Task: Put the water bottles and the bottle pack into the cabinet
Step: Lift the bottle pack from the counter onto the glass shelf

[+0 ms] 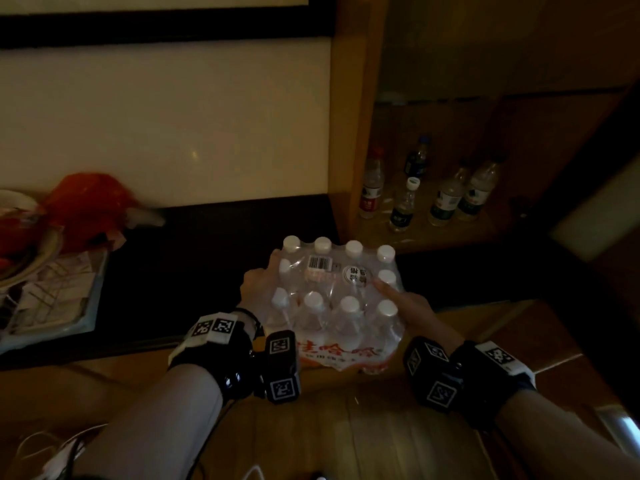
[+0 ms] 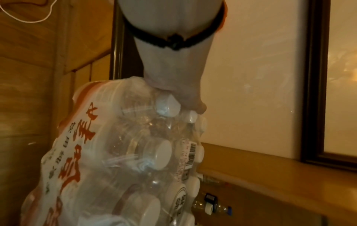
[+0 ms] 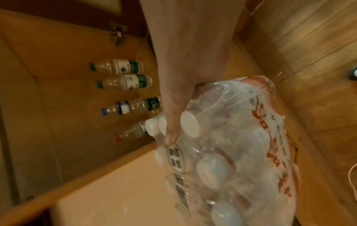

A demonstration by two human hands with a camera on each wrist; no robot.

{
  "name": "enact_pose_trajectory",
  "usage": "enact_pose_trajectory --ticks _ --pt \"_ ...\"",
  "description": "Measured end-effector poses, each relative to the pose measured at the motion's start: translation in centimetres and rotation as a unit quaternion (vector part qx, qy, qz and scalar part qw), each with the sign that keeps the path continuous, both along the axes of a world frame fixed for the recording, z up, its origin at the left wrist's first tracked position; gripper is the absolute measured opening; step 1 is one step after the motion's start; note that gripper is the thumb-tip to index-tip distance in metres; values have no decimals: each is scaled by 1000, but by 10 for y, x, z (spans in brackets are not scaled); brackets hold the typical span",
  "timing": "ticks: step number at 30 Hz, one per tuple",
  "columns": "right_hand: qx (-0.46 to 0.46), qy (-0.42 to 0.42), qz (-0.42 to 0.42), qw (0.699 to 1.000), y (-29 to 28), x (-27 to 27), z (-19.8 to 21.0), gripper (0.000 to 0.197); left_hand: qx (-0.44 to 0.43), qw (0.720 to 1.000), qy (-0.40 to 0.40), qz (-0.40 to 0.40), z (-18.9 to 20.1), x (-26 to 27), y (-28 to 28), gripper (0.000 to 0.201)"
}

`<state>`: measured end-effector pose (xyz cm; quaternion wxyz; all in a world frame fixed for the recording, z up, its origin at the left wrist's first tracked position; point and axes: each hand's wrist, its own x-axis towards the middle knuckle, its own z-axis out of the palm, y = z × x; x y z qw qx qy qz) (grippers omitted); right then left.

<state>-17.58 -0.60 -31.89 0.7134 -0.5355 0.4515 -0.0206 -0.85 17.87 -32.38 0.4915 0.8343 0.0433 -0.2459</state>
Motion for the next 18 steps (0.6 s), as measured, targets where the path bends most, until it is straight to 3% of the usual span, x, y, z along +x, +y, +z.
enact_pose_trajectory --ticks 2,5,6,10,15,18 --pt "26 -10 -8 1000 -13 -8 -16 30 24 999 -17 31 4 -14 -5 56" --pt "45 -17 -60 997 -40 -27 -59 91 29 996 19 79 11 -37 -13 48" --pt "47 -28 -73 996 -46 -40 -64 89 34 997 10 73 11 -45 -16 45" --pt "-17 30 -82 996 -30 -92 -14 40 67 997 -25 3 16 -83 -26 41" --pt "-62 37 -102 992 -59 -131 12 37 -18 998 43 42 21 -131 -43 37" --pt "-88 15 -123 988 -78 -156 31 38 -60 996 50 39 45 -161 -59 31"
